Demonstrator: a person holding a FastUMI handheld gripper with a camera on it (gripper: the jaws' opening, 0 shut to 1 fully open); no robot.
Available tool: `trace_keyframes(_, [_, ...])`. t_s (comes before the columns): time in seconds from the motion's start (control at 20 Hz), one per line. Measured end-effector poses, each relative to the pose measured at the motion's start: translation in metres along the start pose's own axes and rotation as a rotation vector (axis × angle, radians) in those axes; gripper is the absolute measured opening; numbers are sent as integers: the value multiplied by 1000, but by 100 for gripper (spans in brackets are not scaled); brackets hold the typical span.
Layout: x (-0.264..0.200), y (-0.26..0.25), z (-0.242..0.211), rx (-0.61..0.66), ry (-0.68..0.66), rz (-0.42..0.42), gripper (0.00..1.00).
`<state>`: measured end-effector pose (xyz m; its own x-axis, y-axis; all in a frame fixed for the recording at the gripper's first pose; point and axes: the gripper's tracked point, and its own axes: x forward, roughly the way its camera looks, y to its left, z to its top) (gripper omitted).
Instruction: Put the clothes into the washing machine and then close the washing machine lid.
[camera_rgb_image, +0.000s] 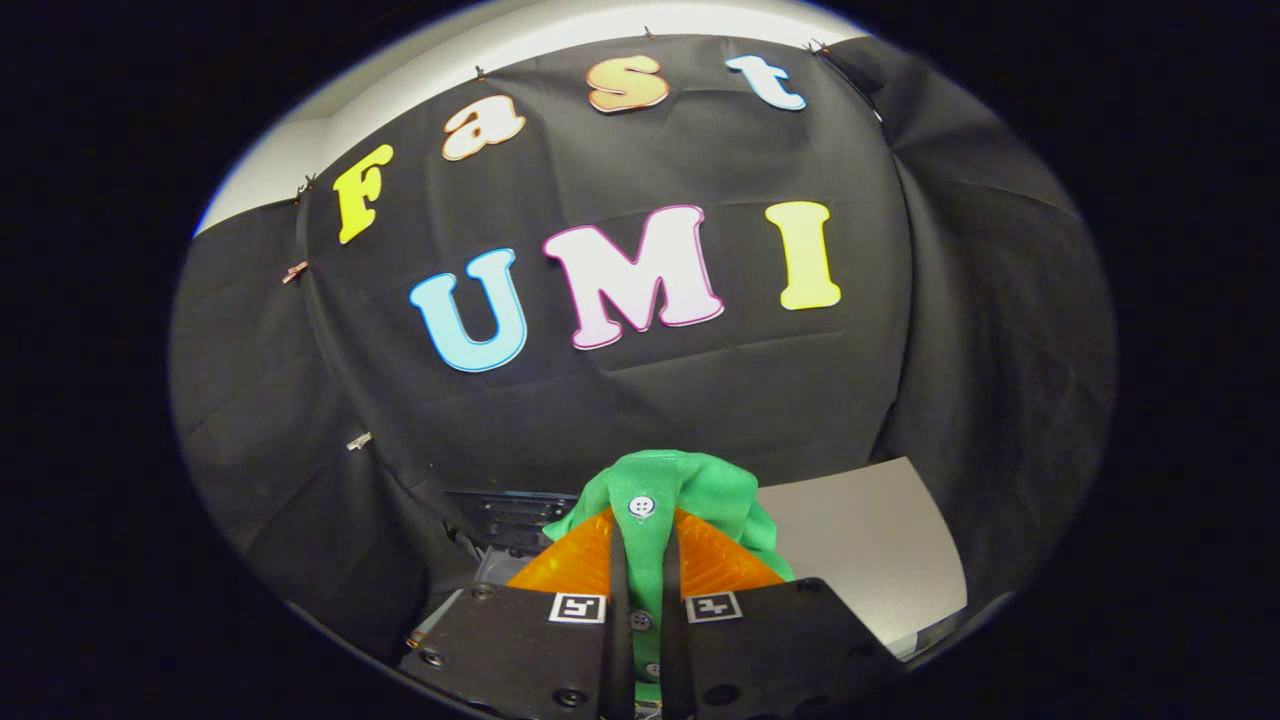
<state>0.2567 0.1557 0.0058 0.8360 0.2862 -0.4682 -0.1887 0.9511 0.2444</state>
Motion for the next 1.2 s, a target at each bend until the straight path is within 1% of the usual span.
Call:
trace_keyframes(0.15, [12,49,-10,-26,13,28,14])
trace_keyframes(0.25, [24,84,-26,-42,30,57,14])
trace_keyframes(0.45, [51,146,-67,-33,80,121,14])
trace_keyframes(0.6, [76,178,-102,-16,114,151,14])
trace_keyframes(0.8, [119,197,-151,-39,136,139,14])
trace_keyframes(1.0, [160,195,-206,-56,182,106,14])
trace_keyframes(1.2, [203,190,-254,-59,179,74,14])
